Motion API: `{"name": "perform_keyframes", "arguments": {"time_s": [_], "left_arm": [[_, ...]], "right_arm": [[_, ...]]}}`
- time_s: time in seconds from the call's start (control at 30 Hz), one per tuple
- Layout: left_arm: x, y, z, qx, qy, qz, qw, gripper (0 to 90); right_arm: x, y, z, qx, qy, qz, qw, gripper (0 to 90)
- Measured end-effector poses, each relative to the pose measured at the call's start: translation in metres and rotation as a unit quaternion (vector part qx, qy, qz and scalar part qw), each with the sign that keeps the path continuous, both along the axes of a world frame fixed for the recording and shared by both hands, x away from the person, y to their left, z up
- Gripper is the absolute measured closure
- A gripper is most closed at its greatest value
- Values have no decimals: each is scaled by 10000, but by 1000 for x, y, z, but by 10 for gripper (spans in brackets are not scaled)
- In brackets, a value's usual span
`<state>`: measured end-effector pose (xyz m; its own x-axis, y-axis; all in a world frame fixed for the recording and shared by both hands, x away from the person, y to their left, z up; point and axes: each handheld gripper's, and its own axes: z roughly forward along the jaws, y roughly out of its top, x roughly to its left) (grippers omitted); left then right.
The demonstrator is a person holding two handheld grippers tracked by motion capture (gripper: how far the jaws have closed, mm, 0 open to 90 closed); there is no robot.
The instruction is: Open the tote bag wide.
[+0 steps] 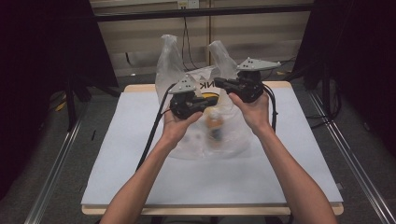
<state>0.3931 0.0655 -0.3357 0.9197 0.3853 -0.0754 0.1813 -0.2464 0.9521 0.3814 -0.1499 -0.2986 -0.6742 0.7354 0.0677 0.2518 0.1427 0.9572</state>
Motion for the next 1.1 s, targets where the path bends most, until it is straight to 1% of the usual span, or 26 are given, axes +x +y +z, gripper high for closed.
{"name": "perform_keyframes", "arguments": {"time_s": [0.03, 0.07, 0.1, 0.13, 0.17, 0.2, 0.23, 0.27, 0.3, 0.33, 0.37, 0.4, 0.43, 0.47, 0.5, 0.57, 0.6, 0.63, 0.67, 0.73, 0.83, 0.87, 0.9, 0.97, 1.0, 1.1], "left_arm": [[0, 0, -2, 22, 26, 0, 10000, 900], [1, 0, -4, 60, 35, -14, 10000, 900], [1, 0, -6, 34, 52, -3, 10000, 900], [1, 1, -8, 30, 67, 4, 10000, 900], [1, 2, -9, 67, 100, 25, 9999, 900], [2, 2, -12, 72, 118, 23, 9999, 900], [2, 3, -14, 105, 129, 44, 9999, 900], [3, 4, -16, 95, 148, 64, 9998, 900], [4, 5, -18, 91, 144, 53, 9998, 900], [5, 6, -20, 113, 167, 64, 9998, 900], [5, 6, -22, 79, 225, 71, 9997, 900], [6, 7, -25, 83, 247, 70, 9996, 900], [6, 7, -27, 70, 277, 69, 9996, 900], [6, 7, -28, 128, 271, 69, 9995, 900], [6, 8, -30, 103, 310, 85, 9994, 900], [5, 10, -31, 32, 302, 61, 9995, 900], [5, 11, -31, 29, 319, 96, 9994, 900], [4, 11, -32, -2, 324, 86, 9994, 900], [2, 12, -32, 11, 346, 77, 9994, 900], [0, 15, -33, -54, 343, 46, 9994, 900], [-4, 18, -34, 81, 275, 28, 9996, 900], [-5, 20, -35, 92, 260, 13, 9996, 900], [-6, 20, -37, 96, 273, 30, 9996, 900], [-6, 22, -41, 171, 304, 44, 9994, 900], [-6, 22, -45, 151, 340, 25, 9993, 900], [-6, 22, -54, 281, 359, -5, 9990, 900]], "right_arm": [[0, -2, -4, -29, 46, -28, 10000, 900], [-1, -3, -14, -171, 151, -94, 9997, 900], [-1, -3, -14, -171, 151, -94, 9997, 900], [-1, -4, -18, -192, 205, -112, 9995, 900], [-1, -6, -23, -185, 263, -100, 9994, 900], [-1, -8, -32, -183, 328, -139, 9992, 900], [-1, -8, -32, -183, 328, -139, 9992, 900], [-1, -10, -41, -146, 403, -167, 9989, 900], [-1, -10, -41, -146, 403, -167, 9989, 900], [-1, -10, -46, -153, 442, -161, 9988, 900], [-1, -11, -51, -148, 487, -157, 9986, 900], [0, -11, -62, -171, 603, -165, 9979, 900], [0, -11, -62, -171, 603, -165, 9979, 900], [0, -12, -68, -156, 659, -164, 9976, 900], [0, -12, -73, -157, 706, -161, 9972, 900], [-1, -13, -81, -95, 766, -144, 9969, 900], [-3, -13, -86, -65, 800, -110, 9967, 900], [-3, -13, -86, -65, 800, -110, 9967, 900], [-5, -13, -88, -87, 797, -99, 9967, 900], [-7, -13, -91, -62, 818, -66, 9966, 900], [-12, -15, -93, -15, 810, -42, 9967, 900], [-13, -16, -94, -13, 804, -42, 9968, 900], [-15, -17, -94, 8, 806, -33, 9967, 900], [-18, -19, -95, 1, 804, -8, 9968, 900], [-20, -20, -96, -17, 802, -10, 9968, 900], [-25, -22, -99, -46, 801, 11, 9968, 900]]}}
